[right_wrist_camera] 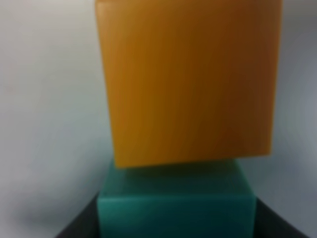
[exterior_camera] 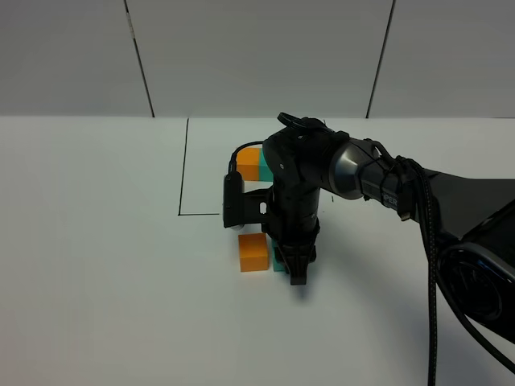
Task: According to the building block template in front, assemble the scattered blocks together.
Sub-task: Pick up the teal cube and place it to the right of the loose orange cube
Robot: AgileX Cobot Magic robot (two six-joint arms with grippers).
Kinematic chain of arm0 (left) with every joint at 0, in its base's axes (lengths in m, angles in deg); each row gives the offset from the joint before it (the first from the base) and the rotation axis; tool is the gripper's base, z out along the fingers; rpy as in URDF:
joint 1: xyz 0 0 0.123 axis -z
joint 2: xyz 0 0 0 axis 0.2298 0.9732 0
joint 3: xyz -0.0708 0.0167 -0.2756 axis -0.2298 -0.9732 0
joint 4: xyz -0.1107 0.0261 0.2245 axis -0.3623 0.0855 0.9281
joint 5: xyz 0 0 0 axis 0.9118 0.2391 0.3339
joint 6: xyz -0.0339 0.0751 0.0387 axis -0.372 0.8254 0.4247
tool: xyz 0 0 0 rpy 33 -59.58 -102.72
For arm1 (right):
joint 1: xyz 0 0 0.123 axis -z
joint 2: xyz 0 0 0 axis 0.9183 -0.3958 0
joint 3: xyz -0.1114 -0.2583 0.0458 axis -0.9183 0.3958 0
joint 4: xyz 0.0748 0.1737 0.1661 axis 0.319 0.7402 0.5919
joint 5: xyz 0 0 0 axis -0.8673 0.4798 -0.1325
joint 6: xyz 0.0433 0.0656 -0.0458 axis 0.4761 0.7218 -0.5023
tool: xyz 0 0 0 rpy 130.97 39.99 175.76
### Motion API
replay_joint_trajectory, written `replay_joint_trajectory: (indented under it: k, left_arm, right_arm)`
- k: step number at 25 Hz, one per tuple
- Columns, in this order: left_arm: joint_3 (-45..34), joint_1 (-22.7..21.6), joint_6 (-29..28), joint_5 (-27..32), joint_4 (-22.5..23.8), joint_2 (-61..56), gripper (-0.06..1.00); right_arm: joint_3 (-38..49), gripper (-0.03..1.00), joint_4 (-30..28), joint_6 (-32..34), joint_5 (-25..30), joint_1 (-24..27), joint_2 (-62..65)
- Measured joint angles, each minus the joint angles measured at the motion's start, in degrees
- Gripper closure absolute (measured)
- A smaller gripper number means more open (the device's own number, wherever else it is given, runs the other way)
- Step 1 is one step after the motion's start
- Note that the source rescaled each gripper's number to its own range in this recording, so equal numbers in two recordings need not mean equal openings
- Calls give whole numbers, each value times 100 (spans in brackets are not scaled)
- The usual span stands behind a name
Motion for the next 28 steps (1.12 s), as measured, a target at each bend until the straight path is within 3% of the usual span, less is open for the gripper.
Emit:
replay_joint_trajectory:
  k: [28]
  left_arm:
    - [0, 0, -1, 0, 0, 0, 27]
  right_arm:
    - [-49, 96, 20, -242, -160, 14, -119]
